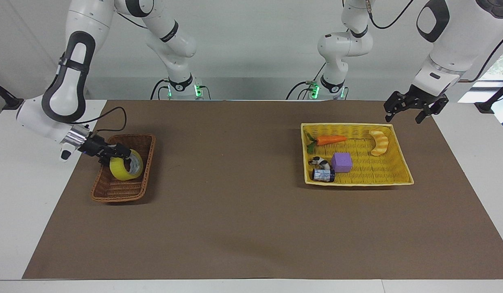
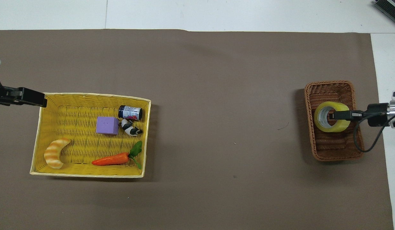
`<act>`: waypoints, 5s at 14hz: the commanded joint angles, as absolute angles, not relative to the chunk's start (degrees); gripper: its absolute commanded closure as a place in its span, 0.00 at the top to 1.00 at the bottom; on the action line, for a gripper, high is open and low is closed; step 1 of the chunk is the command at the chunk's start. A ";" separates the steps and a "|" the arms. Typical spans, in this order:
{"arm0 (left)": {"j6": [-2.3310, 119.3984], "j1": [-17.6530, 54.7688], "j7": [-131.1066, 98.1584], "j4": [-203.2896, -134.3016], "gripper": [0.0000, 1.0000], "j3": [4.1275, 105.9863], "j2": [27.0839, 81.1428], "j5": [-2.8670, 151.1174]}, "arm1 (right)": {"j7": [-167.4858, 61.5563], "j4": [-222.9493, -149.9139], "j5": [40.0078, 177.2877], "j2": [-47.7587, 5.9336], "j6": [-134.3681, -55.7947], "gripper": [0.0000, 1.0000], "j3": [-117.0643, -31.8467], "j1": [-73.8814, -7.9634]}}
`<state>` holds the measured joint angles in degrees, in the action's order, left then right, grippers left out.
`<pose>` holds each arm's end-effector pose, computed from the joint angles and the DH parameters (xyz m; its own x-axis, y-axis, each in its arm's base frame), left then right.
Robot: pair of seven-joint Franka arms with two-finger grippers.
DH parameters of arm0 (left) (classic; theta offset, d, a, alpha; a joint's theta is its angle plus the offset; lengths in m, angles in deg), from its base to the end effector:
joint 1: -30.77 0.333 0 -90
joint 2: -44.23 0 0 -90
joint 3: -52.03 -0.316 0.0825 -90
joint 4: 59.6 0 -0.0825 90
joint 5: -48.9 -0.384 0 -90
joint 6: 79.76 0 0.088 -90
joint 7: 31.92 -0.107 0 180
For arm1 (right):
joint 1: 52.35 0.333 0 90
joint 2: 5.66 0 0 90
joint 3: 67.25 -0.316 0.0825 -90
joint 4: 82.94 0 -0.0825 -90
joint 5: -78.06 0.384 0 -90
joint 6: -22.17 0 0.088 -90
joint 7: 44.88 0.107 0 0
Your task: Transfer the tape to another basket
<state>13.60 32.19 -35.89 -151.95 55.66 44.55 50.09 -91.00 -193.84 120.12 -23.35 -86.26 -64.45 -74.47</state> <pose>0.5605 -0.0236 0.6072 0.9942 -0.1064 0.0135 -0.1067 -0.9941 0.0202 0.5506 -0.2001 0.3175 0.9956 -0.0305 0.0890 0.0345 -0.7616 -0.6471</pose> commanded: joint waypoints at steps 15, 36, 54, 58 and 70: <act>12.70 33.85 -37.01 -150.48 1.00 56.16 45.28 49.69 | -70.66 -176.81 89.42 -20.52 -88.75 1.00 -65.05 -63.95; 12.70 33.85 -37.01 -150.48 1.00 56.16 45.28 49.69 | -32.05 -171.99 80.52 -5.14 -72.43 1.00 -63.22 -46.98; 12.70 33.85 -37.01 -150.48 1.00 56.16 45.37 49.69 | -33.01 -178.30 74.63 3.57 -66.34 1.00 -63.39 -46.46; 12.70 33.85 -37.01 -150.48 1.00 56.16 45.28 49.69 | -34.93 -178.13 75.24 3.57 -63.71 1.00 -63.56 -46.46; 12.70 33.85 -37.01 -150.48 1.00 56.16 45.37 49.69 | -38.99 -177.17 75.94 3.22 -63.70 1.00 -63.21 -46.99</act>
